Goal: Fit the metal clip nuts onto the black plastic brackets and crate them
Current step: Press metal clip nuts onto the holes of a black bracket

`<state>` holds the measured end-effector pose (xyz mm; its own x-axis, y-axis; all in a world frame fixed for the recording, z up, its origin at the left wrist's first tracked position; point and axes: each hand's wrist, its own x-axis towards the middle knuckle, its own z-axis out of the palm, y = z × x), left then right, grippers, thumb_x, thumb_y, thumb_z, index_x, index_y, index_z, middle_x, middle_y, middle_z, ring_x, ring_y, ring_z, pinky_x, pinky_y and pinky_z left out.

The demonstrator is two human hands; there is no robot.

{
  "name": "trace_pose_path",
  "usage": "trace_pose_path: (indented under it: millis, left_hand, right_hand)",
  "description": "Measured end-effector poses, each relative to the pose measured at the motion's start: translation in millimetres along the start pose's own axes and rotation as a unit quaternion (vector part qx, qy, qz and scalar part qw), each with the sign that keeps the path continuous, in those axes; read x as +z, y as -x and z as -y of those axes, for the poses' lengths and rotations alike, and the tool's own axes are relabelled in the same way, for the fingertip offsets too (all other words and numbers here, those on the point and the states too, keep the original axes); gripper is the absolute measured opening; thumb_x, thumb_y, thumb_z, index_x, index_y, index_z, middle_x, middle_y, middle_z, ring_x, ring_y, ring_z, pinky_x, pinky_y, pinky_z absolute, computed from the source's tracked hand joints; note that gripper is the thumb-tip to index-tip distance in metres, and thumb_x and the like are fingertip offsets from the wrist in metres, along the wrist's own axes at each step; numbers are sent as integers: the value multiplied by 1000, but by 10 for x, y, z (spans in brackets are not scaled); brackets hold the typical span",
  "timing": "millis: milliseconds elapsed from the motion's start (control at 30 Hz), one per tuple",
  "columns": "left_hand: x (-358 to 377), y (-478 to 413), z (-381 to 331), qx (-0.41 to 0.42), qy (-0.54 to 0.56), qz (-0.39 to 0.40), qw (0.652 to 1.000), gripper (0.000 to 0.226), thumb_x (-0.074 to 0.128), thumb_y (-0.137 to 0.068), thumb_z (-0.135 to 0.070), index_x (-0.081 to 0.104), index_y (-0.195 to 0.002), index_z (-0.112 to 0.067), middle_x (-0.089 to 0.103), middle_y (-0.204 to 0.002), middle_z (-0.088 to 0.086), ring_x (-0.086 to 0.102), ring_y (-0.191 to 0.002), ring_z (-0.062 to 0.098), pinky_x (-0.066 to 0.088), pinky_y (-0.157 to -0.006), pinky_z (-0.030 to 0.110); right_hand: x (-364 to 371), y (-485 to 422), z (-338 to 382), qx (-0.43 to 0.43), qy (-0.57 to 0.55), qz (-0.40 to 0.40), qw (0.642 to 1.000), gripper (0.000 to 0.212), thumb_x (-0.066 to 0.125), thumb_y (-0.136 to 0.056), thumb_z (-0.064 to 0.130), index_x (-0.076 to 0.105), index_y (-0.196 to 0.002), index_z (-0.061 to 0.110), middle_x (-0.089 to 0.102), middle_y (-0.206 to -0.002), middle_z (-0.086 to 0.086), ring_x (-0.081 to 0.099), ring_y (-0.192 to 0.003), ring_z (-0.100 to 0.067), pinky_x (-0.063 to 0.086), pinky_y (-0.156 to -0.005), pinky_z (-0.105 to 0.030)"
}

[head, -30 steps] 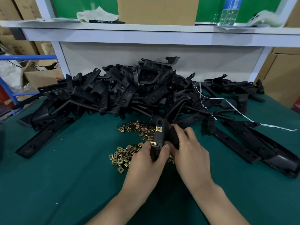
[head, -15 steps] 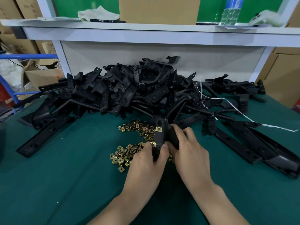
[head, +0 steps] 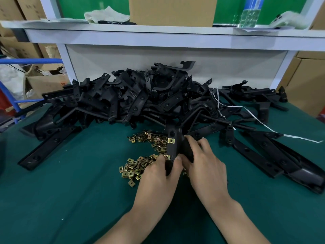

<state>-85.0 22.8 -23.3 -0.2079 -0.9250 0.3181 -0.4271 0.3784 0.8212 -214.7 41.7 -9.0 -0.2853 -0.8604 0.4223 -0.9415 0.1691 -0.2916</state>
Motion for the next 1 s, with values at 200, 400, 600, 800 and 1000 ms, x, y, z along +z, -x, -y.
trace_pose_path:
  millis: [200,400,600,800,1000]
  left_hand:
    - [-9,6,-4,-7,6,4,1000,40,57,-97,-46,40,-68,-23,54,-56,-23,46,-45,9,36,-45,17]
    - [-20,14,-12,-6,7,4,1000,40,55,-96,-48,42,-68,-22,53,-53,-20,45,-44,11,35,-44,19]
    - [-17,25,-5,4,-5,5,1000,40,52,-97,-49,42,-68,-24,55,-55,-20,47,-44,11,36,-45,20]
    - [-16,39,-4,15,-16,-15,1000,38,51,-93,-55,44,-69,-26,49,-47,-7,45,-42,13,34,-42,22]
    - [-36,54,-3,14,-91,-10,996,43,47,-92,-59,36,-67,-26,43,-47,-4,39,-42,17,31,-45,28]
  right_hand:
    - [3,2,-6,-2,-2,2,1000,56,48,-92,54,46,-143,32,48,-110,9,65,-80,-19,34,-51,-29]
    - [9,4,-6,-7,-4,-2,1000,55,52,-92,53,48,-142,31,49,-109,8,65,-78,-19,33,-50,-27]
    - [18,2,-4,-8,-2,-11,1000,54,61,-92,49,51,-140,29,51,-108,8,65,-74,-19,33,-49,-26]
    - [5,2,-10,-9,-12,-13,1000,53,60,-91,49,51,-140,29,50,-106,9,65,-75,-18,30,-48,-25]
    - [3,2,-12,-13,-11,0,1000,55,56,-92,52,49,-142,30,49,-109,9,64,-77,-17,34,-50,-26]
